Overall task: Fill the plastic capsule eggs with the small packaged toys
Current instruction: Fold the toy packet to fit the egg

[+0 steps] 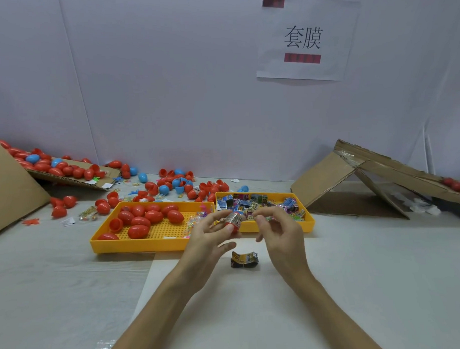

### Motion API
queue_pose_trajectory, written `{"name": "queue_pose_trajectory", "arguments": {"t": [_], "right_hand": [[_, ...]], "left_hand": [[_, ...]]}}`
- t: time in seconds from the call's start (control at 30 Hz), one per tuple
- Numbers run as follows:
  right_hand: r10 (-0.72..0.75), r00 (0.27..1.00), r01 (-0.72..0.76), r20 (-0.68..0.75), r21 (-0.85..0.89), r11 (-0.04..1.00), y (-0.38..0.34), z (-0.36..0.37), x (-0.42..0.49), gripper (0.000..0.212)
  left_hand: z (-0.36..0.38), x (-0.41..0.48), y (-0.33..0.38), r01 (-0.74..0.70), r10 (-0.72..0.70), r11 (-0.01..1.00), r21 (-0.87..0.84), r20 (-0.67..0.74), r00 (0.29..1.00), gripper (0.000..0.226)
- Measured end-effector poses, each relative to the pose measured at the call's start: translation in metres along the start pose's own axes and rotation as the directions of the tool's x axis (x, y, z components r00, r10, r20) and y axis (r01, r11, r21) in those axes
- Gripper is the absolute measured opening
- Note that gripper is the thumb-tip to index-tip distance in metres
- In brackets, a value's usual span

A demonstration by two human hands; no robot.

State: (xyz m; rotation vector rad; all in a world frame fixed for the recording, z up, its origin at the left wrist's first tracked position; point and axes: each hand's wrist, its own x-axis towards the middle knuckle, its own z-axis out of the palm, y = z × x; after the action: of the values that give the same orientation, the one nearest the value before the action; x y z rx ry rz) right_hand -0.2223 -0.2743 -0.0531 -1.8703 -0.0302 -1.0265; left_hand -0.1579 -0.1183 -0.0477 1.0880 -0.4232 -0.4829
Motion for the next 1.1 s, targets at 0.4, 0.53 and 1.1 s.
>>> {"name": "queue_pose_trajectory", "arguments": {"t": [0.4,0.53,1.1], "right_hand": [[0.159,0.972,-0.175,0.171,0.084,0.981,0.0027,-0.0035,0.0046,0.015],[0.154,0.967,-0.185,0.203,0.145,0.972,0.002,-0.0027,0.0034,0.016],[-0.067,0.99,0.082,0.121,-0.118,0.99,-0.0005,-0.0012,-0.0028,0.008]], "left_hand": [[0.0002,0.001,-0.0042,0.009,-0.008,0.999,0.045,-0.004,1.0,0.029],[0.0011,0.0,-0.0042,0.02,-0.02,1.0,0.008,0.009,1.0,0.029],[0.0044,-0.0012,0.0003,0.078,-0.076,0.994,-0.077,0.038,0.996,0.045]]}}
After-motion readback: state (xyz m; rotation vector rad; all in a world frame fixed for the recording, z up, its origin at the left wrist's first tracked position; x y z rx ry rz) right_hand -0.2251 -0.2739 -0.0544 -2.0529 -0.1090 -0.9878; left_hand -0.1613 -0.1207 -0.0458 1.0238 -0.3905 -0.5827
